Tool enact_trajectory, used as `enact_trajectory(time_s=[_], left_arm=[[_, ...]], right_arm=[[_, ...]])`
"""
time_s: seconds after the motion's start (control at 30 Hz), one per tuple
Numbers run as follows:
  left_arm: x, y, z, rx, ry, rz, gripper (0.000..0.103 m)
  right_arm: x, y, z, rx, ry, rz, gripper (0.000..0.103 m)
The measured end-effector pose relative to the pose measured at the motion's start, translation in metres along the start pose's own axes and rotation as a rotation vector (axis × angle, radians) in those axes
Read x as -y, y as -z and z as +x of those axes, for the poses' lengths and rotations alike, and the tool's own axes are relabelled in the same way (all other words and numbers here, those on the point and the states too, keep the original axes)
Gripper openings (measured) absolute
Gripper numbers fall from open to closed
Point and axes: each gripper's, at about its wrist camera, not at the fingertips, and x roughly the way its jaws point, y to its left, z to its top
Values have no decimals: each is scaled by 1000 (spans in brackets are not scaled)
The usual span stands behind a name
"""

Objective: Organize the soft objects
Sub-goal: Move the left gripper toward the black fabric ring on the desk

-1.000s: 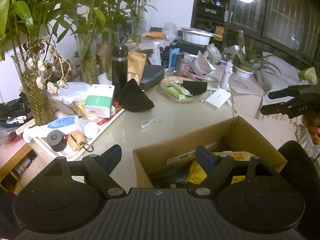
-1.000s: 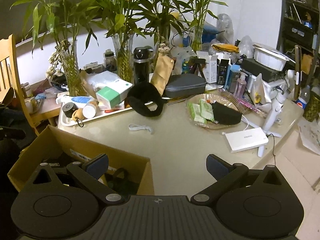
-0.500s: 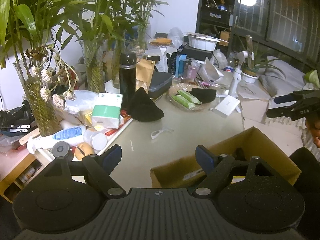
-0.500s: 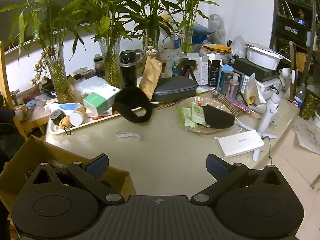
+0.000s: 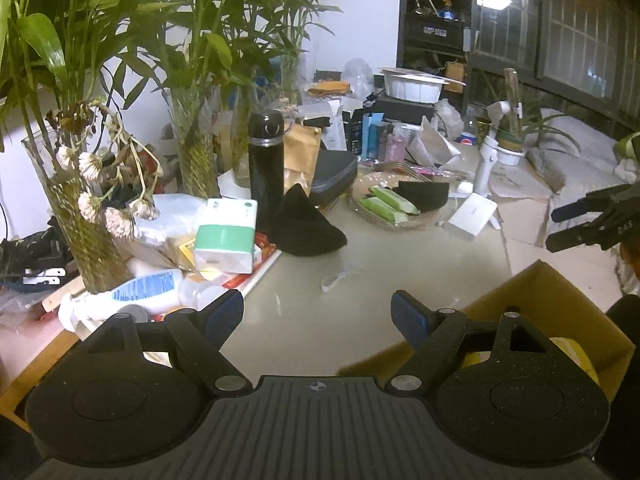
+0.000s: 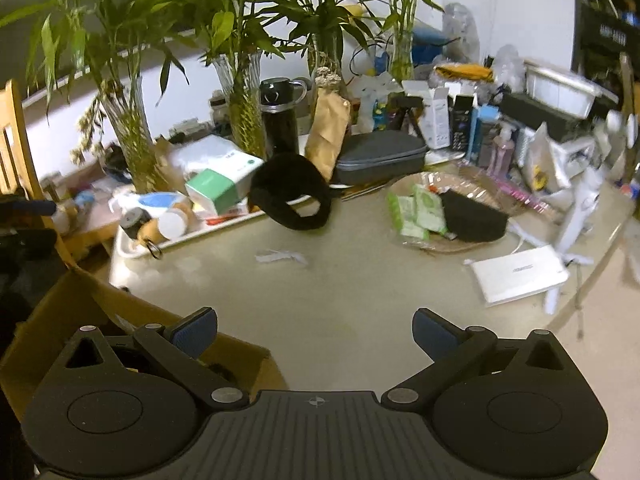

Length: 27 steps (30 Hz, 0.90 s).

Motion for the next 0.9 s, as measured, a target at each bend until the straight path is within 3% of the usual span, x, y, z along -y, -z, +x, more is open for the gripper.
enact_trajectory(time_s=[0.43,0.9], left_arm=[[-17,0,37,-18,16,-8,81],[-24,-3,91,0,38,28,81]], right_arm=[[31,6,42,29,-45,106,103],[52,8,107,41,-84,91,103]])
